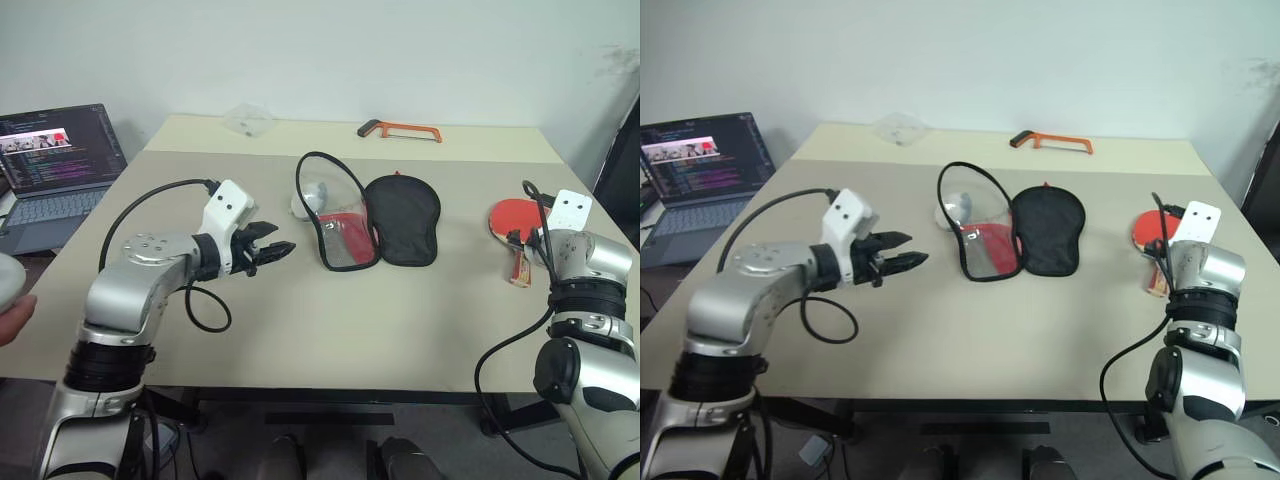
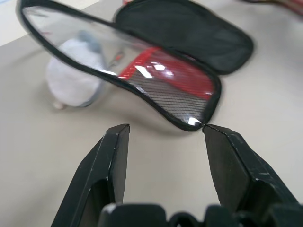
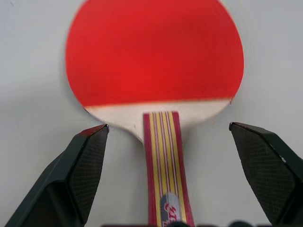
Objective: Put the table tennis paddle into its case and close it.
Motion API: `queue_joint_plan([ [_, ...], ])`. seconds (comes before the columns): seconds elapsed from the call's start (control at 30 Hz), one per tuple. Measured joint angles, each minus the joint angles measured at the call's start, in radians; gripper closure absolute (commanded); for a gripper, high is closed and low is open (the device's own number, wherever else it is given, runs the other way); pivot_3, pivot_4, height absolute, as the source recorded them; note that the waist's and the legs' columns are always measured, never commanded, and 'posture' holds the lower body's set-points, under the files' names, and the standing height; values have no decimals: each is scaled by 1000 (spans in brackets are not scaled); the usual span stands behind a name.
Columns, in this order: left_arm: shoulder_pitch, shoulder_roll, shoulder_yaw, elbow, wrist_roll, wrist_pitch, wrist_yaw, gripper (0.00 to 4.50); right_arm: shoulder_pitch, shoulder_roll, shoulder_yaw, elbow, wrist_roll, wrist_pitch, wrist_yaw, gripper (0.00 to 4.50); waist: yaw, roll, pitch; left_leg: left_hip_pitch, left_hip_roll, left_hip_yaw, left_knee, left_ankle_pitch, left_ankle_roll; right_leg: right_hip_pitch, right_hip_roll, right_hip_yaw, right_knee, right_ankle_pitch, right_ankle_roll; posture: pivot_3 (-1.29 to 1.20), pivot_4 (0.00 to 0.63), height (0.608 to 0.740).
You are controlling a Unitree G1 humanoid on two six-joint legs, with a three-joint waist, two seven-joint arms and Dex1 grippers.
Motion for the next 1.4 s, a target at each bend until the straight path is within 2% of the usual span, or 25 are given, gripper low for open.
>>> queue_joint_plan([
  [0.13, 25, 37, 32, -1, -21, -35, -32, 1840, -3, 8, 0, 36, 2, -7, -4, 0, -2, 0, 0, 0, 0, 0, 0, 0, 0, 0, 0, 0, 0, 0, -1, 0, 150, 740],
  [0.37, 21, 9, 97, -10, -132, -29, -39, 1840, -30, 30, 4, 148, -2, -83, -22, 0, -2, 0, 0, 0, 0, 0, 0, 0, 0, 0, 0, 0, 0, 0, 0, 0, 150, 740],
  [0.47, 31, 9, 124, -31, -200, 1, -48, 1810, -47, 35, -6, 189, 1, -110, -51, 567, -4, 0, 0, 0, 1, 0, 0, 0, 0, 0, 1, 0, 0, 0, -1, 0, 150, 740],
  [0.6, 37, 12, 173, -69, -297, 37, -66, 1810, -55, 38, -11, 215, 4, -144, -80, 1943, -6, 0, 0, 0, 1, -1, 0, 0, 0, 0, 1, 0, 0, 0, -1, 0, 150, 740],
  [0.73, 40, 28, 191, -64, -301, 38, -55, 1810, -55, 43, 23, 213, -2, -146, -68, 3345, -8, 0, 0, 0, 1, -1, 0, 0, 0, 0, 1, 0, 0, 0, -1, 0, 150, 740],
  [0.77, 40, 31, 191, -63, -301, 38, -54, 1810, -56, 48, 33, 212, -6, -146, -64, 3479, -10, 0, 0, 0, 1, -1, 0, 0, 0, 0, 1, 0, 0, 0, -1, 0, 150, 740],
  [1.17, 52, 34, 190, -45, -301, 31, -44, 1810, -56, 82, 151, 32, -14, -121, 28, 3478, -22, 1, 1, -1, 1, 0, 0, 0, 0, -2, 2, 0, 1, 0, -1, 0, 150, 740],
  [1.4, 62, 35, 189, -44, -301, 27, -43, 1810, -120, 239, 214, -108, 5, -40, 57, 3478, -30, 2, 2, -2, 5, -1, 0, 0, 0, -6, 6, 2, 4, 0, -2, 0, 150, 740],
])
